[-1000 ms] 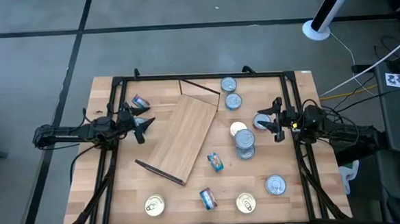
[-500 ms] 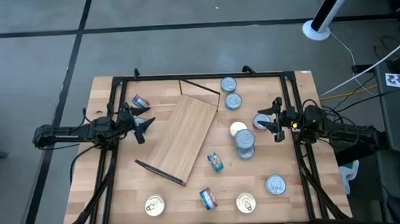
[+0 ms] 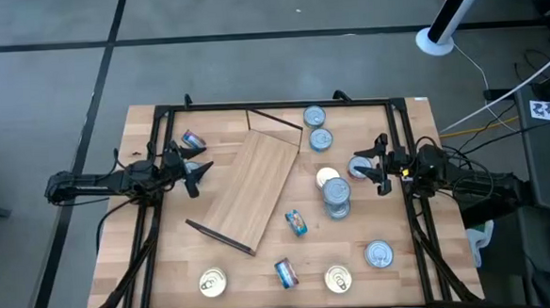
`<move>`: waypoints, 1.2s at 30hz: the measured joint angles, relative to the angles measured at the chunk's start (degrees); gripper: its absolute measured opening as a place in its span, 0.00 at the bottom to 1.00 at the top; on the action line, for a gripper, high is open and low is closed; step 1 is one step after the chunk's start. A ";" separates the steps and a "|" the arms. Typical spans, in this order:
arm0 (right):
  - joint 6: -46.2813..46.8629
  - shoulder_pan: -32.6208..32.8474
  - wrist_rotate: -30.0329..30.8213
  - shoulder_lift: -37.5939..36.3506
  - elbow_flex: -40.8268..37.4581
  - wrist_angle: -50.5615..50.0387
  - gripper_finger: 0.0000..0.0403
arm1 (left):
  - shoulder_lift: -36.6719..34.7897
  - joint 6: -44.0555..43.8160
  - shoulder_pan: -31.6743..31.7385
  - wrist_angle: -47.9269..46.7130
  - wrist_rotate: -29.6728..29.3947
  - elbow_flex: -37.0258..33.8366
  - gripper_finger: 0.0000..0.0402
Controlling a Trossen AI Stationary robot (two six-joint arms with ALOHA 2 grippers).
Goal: Stack canned seafood by type on shelf
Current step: Put the light blue tuna can on the shelf
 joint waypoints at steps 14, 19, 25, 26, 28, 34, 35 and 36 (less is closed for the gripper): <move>9.43 0.02 5.51 5.49 8.75 2.41 0.52 | 0.01 0.01 0.01 0.01 0.00 0.00 0.63; 7.06 0.02 5.40 14.87 16.42 2.41 0.52 | 0.01 0.02 0.01 0.01 -0.01 0.00 0.63; 4.92 0.02 5.45 28.29 27.24 -1.93 0.52 | 0.01 0.00 0.01 0.02 -0.01 0.00 0.63; 4.03 0.02 5.44 30.48 29.41 -4.09 0.52 | 0.01 0.00 0.01 -0.01 -0.01 0.00 0.63; 2.83 0.02 5.45 35.41 33.75 -7.97 0.52 | 0.01 0.02 -0.01 0.01 0.00 0.00 0.63; 2.40 0.02 4.46 50.69 47.77 -20.36 0.52 | 0.01 0.01 -0.01 0.02 -0.01 0.00 0.63; 2.46 0.02 3.42 53.14 50.32 -22.92 0.52 | 0.01 0.01 0.00 0.02 0.00 -0.01 0.63; 2.50 0.02 2.05 55.62 53.10 -25.85 0.52 | 0.01 0.00 0.01 0.02 -0.01 0.00 0.63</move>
